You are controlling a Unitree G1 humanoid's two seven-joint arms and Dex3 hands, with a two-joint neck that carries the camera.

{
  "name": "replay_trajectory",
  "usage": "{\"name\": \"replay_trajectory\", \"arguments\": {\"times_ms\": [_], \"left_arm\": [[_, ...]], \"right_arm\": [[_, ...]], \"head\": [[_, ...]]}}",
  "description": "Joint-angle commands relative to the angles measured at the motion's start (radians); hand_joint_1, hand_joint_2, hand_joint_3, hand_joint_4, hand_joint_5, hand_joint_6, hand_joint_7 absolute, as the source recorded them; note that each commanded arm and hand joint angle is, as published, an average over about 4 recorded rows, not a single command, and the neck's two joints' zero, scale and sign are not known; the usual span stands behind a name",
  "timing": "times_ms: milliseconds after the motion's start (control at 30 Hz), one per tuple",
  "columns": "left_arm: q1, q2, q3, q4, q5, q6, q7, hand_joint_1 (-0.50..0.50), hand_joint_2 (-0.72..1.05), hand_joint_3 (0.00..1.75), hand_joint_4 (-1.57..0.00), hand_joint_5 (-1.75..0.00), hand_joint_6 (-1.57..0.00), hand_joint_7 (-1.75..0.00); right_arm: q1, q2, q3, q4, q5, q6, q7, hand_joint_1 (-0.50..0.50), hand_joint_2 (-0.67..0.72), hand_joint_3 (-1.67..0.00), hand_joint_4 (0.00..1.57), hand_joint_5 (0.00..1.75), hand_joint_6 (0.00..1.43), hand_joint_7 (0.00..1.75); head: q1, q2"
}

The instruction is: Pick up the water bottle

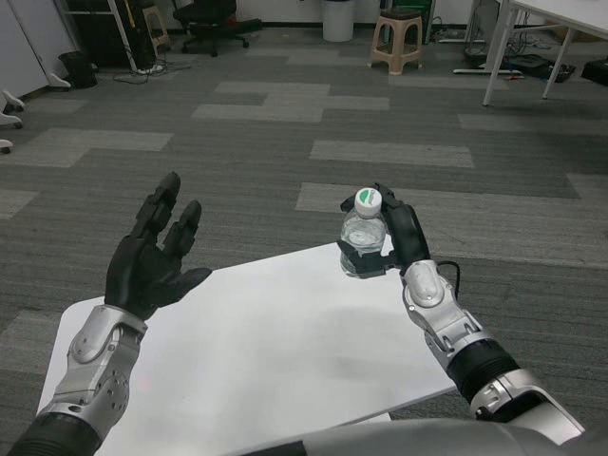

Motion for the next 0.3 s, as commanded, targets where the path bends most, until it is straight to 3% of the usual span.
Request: {"name": "replay_trajectory", "arguments": {"times_ms": [33, 300], "left_arm": [[-0.001, 0.009, 0.004, 0.000, 0.000, 0.004, 0.001, -0.28, 0.60, 0.09, 0.00, 0.00, 0.00, 0.00], [-0.002, 0.009, 0.004, 0.000, 0.000, 0.004, 0.001, -0.28, 0.60, 0.09, 0.00, 0.00, 0.00, 0.00]], "right_arm": [[-0.008, -0.004, 0.000, -0.027, 0.006, -0.017, -0.002, -0.46, -0.54, -1.47, 1.31, 1.55, 1.23, 1.47], [-0.008, -0.004, -0.002, -0.028, 0.006, -0.017, -0.002, -0.46, -0.54, -1.51, 1.31, 1.55, 1.23, 1.47]], "head": [[0.000, 0.000], [0.001, -0.002]]}}
